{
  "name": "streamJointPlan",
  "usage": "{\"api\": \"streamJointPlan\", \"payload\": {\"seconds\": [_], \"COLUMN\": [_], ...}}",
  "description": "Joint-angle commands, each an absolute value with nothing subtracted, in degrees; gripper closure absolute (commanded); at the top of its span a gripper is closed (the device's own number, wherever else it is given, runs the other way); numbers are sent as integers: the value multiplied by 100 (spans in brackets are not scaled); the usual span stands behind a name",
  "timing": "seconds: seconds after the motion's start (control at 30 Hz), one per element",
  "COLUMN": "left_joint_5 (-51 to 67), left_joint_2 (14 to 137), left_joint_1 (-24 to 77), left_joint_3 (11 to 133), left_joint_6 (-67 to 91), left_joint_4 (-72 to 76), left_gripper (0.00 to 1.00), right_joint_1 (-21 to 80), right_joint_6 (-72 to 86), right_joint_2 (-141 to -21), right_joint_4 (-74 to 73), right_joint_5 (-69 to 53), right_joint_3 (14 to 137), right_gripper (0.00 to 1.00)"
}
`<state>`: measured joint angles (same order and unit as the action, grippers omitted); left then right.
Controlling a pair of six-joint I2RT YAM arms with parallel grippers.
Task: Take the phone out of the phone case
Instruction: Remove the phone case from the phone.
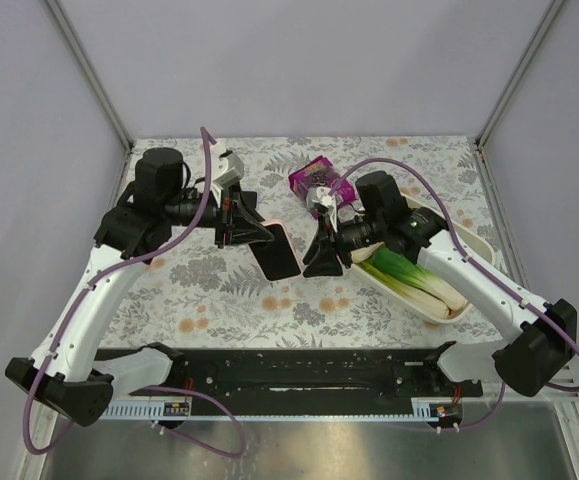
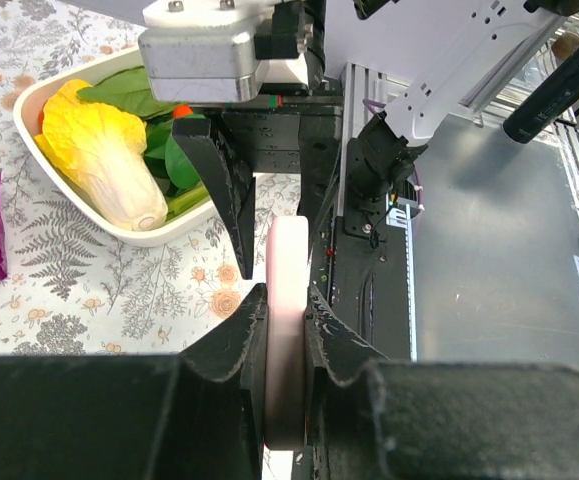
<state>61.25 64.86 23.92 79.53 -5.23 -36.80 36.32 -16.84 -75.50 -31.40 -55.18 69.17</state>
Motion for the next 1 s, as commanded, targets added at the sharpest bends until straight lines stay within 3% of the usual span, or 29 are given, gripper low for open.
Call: {"api": "streamJointPlan", "payload": {"seconds": [0.0, 0.23, 0.43, 0.87, 0.97], "left_joint_5": [6346, 6205, 6152, 6346, 6407], "left_joint_2": [6372, 6319, 6346, 6293, 6267], "left_joint_1": [2364, 2364, 2356, 2364, 2364], "left_joint_3": [8130, 7849, 7805, 7550, 7471], "left_joint_6": [-651, -18, 237, 562, 773], "left_joint_4": [-3525, -2611, -2461, -2101, -1899], "left_gripper": [100, 100, 100, 100, 100], "right_joint_1": [3630, 3788, 3841, 3850, 3850], "right_joint_6": [-1916, -1837, -1802, -1600, -1608], "right_joint_2": [-7409, -7321, -7321, -7444, -7436], "right_joint_4": [-3129, -2953, -2918, -2733, -2733], "right_joint_5": [-5739, -5731, -5739, -5739, -5792], "right_joint_3": [6970, 6741, 6750, 6855, 6855], "right_gripper": [52, 43, 43, 64, 76]}}
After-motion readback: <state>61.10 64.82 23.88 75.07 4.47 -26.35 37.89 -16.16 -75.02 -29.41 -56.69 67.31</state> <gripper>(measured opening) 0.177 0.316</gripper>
